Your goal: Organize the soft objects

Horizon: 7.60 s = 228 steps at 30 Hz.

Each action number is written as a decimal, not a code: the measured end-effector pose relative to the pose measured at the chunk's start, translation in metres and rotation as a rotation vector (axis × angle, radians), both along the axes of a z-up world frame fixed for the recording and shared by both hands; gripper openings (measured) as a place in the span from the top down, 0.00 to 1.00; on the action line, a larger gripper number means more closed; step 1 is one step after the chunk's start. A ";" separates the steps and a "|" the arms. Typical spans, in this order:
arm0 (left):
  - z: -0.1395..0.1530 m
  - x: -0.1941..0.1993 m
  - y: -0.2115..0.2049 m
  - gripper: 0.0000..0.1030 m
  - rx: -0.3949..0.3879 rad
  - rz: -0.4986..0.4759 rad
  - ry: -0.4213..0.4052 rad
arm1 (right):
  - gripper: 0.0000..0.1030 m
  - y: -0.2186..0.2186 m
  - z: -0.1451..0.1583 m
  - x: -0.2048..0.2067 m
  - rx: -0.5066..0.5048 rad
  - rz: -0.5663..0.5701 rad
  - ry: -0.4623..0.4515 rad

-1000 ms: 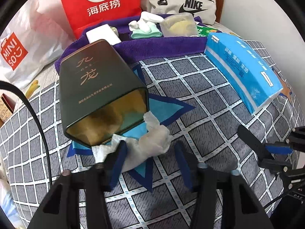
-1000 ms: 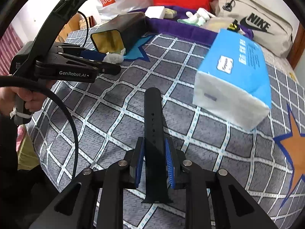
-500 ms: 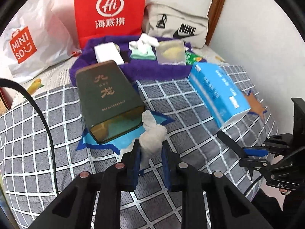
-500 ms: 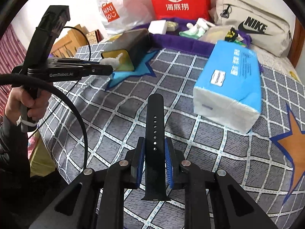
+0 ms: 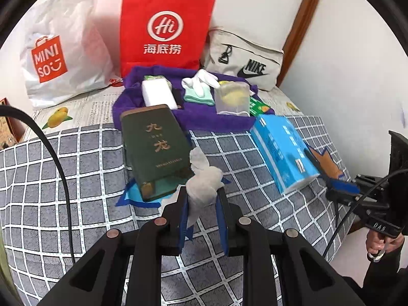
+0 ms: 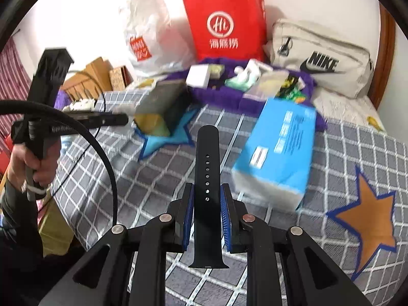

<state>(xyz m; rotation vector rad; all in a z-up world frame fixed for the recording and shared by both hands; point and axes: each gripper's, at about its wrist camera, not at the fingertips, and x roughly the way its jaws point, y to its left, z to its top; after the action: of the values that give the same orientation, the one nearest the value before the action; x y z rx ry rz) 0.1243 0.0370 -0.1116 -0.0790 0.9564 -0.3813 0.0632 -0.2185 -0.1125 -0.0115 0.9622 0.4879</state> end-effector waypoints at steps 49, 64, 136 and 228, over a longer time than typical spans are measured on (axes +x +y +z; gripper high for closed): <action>0.037 0.176 0.000 0.81 -0.064 0.069 -0.116 | 0.80 0.006 0.021 0.212 0.059 -0.133 -0.044; 0.016 0.201 -0.001 0.81 -0.096 0.057 -0.082 | 0.80 0.053 -0.013 0.253 -0.005 -0.038 0.037; -0.042 0.226 -0.056 0.81 -0.039 -0.006 0.071 | 0.47 0.008 -0.030 0.299 0.002 -0.159 0.113; 0.126 0.043 -0.057 0.04 0.197 0.215 -0.087 | 0.00 0.008 0.105 0.126 -0.006 -0.272 -0.012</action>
<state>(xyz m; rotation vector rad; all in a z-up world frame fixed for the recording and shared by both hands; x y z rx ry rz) 0.1671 -0.0203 0.0145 0.0147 0.8855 -0.0909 0.1896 -0.2105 -0.0079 0.1095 0.9365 0.2344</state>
